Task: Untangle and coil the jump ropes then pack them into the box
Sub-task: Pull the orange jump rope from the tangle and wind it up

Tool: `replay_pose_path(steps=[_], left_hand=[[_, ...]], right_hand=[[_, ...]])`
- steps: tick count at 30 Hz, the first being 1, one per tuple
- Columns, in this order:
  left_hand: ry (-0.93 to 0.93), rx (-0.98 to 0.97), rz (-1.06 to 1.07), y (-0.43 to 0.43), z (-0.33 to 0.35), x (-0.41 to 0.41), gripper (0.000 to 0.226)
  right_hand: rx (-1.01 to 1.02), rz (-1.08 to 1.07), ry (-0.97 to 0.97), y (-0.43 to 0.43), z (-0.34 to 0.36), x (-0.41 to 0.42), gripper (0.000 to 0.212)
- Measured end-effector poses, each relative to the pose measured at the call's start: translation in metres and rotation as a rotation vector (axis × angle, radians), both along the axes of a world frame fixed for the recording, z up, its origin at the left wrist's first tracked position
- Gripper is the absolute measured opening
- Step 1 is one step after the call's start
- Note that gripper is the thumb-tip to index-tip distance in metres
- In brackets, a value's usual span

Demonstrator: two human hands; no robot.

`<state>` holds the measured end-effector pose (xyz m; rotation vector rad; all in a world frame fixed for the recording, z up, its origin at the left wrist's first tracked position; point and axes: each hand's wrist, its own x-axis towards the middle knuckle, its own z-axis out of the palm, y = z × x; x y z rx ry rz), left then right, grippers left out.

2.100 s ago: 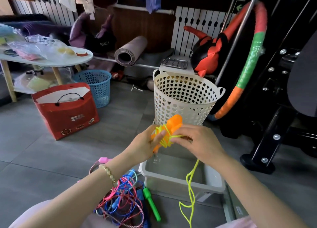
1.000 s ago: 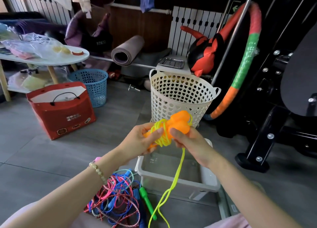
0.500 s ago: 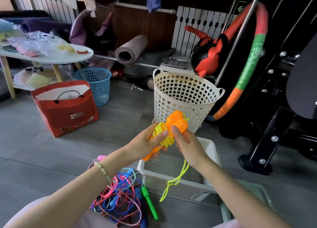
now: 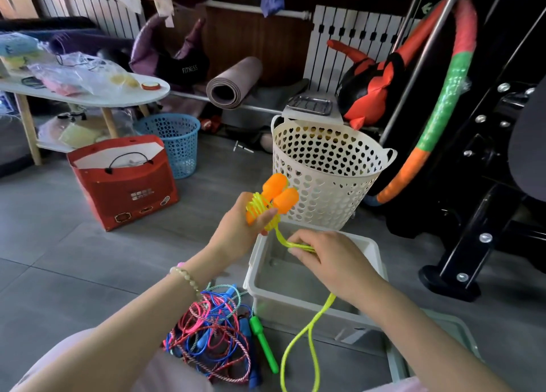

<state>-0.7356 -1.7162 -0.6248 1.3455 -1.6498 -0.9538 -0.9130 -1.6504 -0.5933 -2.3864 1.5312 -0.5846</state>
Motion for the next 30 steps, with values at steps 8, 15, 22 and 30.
replay_pose_path(steps=[8,15,22,30], left_hand=[[-0.155,0.181,-0.486,0.023,0.012,-0.009,0.027],[-0.247,0.097,-0.698,0.036,0.013,-0.009,0.025],[-0.027,0.137,-0.694,0.038,0.018,0.004,0.023],[0.26,0.179,-0.563,0.033,0.02,-0.002,0.044]], right_hand=[[0.017,0.002,-0.318,-0.013,0.012,-0.033,0.011],[0.25,0.091,-0.537,-0.013,0.011,-0.029,0.019],[0.566,0.168,-0.759,-0.01,0.009,-0.022,0.021],[0.695,0.158,-1.032,-0.004,0.009,-0.015,0.072]])
